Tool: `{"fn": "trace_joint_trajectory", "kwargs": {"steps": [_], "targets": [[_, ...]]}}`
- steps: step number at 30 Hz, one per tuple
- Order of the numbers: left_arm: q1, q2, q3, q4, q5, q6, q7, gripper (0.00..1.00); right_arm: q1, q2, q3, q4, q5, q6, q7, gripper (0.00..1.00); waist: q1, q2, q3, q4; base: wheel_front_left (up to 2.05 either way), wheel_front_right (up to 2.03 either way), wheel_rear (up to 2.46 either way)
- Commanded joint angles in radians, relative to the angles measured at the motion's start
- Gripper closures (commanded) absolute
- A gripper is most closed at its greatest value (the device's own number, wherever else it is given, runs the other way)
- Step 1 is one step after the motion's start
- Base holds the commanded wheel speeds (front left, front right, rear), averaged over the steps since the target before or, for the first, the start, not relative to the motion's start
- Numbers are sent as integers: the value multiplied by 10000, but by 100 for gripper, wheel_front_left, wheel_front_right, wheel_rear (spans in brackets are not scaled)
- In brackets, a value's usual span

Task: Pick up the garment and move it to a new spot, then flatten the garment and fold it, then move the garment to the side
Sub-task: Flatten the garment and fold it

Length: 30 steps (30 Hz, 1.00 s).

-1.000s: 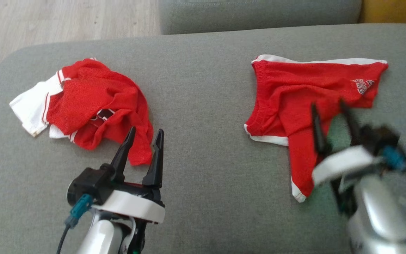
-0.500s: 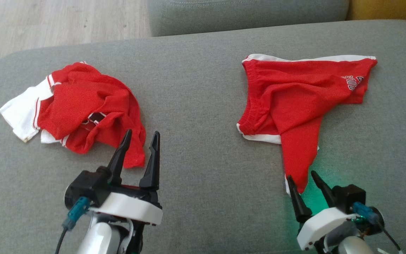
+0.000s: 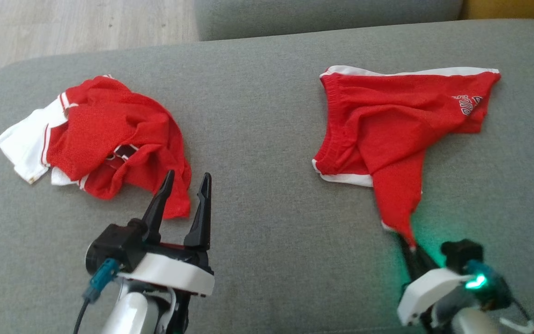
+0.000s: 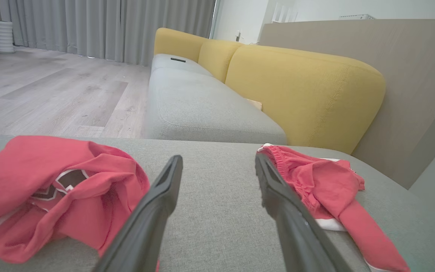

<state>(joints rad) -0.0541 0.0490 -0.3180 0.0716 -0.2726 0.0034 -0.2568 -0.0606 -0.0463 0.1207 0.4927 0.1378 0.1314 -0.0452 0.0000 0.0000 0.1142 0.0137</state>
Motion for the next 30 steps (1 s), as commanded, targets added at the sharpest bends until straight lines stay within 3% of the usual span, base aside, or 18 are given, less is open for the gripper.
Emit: {"fn": "trace_joint_trajectory", "kwargs": {"steps": [1, 5, 16, 17, 18, 22, 30], "targets": [[-404, 12, 295, -309, 40, 26, -49, 0, -525, -40, -112, -316, -189, -7, -168, 100, 0, 0, -10, -43, 0, 0, 0], [-409, 12, 323, -309, 61, 29, -49, 0, -768, -194, -1174, -711, -621, -7, -195, 100, 0, 0, -28, -165, 0, 0, 0], [-596, 12, 172, -331, 18, 4, -49, 0, -1730, -1378, -3664, -1231, -1507, -7, 458, 100, 0, 0, 126, -128, 0, 0, 0], [-610, 12, 160, -327, 12, 2, -49, 0, -1796, -1398, -3852, -1192, -1679, -7, 477, 75, 0, 0, 139, -100, 0, 0, 0], [-623, 12, 148, -326, 8, 1, -49, 0, -1874, -1368, -4062, -1179, -1822, -7, 443, 0, 0, 0, 153, -70, 0, 0, 0], [-649, 12, 182, -342, 14, 11, -49, 0, -2065, -1006, -4225, -1252, -2139, -7, 106, 0, 0, 0, 166, -39, 0, 0, 0], [-795, 12, 208, -438, 174, -70, -49, 0, -1616, -303, -3250, -1864, -1853, -7, -595, 0, 0, 0, 179, -431, 0, 0, 0]]}}
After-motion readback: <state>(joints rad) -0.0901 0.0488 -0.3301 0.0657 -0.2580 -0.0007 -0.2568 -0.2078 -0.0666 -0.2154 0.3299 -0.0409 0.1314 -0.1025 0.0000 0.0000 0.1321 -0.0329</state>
